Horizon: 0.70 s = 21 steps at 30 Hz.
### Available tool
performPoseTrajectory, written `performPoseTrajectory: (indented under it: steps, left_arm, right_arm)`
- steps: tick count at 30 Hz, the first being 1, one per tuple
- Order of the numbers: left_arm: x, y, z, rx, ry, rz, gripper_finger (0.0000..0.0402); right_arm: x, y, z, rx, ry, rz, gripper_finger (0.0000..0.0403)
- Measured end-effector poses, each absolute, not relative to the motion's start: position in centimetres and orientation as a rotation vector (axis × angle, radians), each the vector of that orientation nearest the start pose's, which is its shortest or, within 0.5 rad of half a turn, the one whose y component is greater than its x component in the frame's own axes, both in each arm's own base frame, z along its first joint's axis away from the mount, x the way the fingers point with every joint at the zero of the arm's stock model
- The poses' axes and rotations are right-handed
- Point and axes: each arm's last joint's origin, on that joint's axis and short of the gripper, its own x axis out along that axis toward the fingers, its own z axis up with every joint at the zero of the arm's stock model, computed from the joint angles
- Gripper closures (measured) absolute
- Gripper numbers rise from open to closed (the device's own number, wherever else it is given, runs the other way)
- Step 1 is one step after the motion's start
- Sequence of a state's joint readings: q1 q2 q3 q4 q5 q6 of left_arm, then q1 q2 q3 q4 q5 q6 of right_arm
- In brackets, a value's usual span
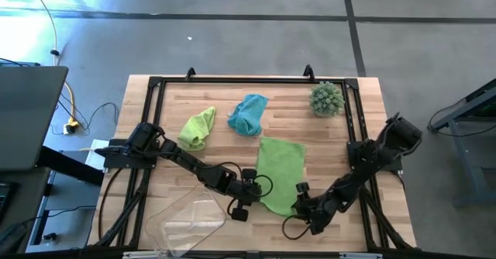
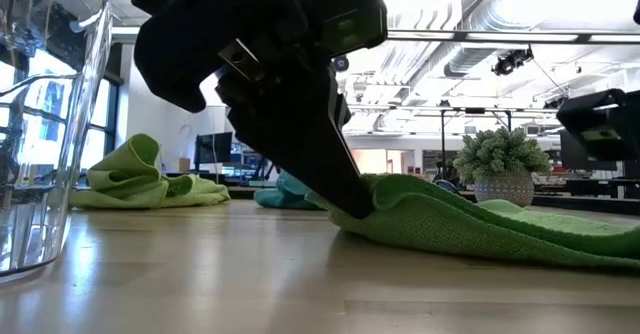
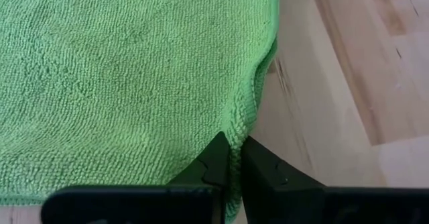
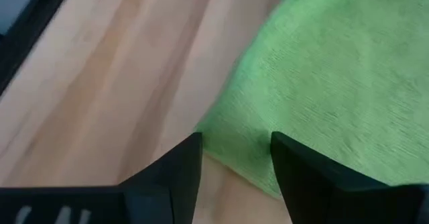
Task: Roll microfiber towels into tight, uniform cylinder then place into a basket
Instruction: Roll the green microfiber cloth
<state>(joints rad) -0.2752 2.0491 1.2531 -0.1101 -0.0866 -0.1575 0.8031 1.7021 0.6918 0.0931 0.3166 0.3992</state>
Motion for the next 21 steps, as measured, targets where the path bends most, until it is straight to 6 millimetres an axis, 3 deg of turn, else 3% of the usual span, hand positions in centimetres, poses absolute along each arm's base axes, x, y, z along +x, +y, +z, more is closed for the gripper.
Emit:
performPoseTrajectory:
  steps: [8, 18, 21]
  left_arm:
    - [40.0, -11.0, 12.9, -0.012, 0.903, -0.091, 0.0385]
    - [40.0, -11.1, 13.0, -0.087, 0.909, -0.083, 0.0385]
    - [40.0, -11.1, 13.0, -0.138, 0.911, -0.06, 0.0385]
  right_arm:
    - [21.4, 21.0, 10.3, -0.041, 0.835, 0.234, 0.0244]
    - [21.3, 20.8, 11.1, 0.087, 0.84, 0.177, 0.038]
    - [21.2, 20.8, 11.5, 0.142, 0.836, 0.165, 0.0397]
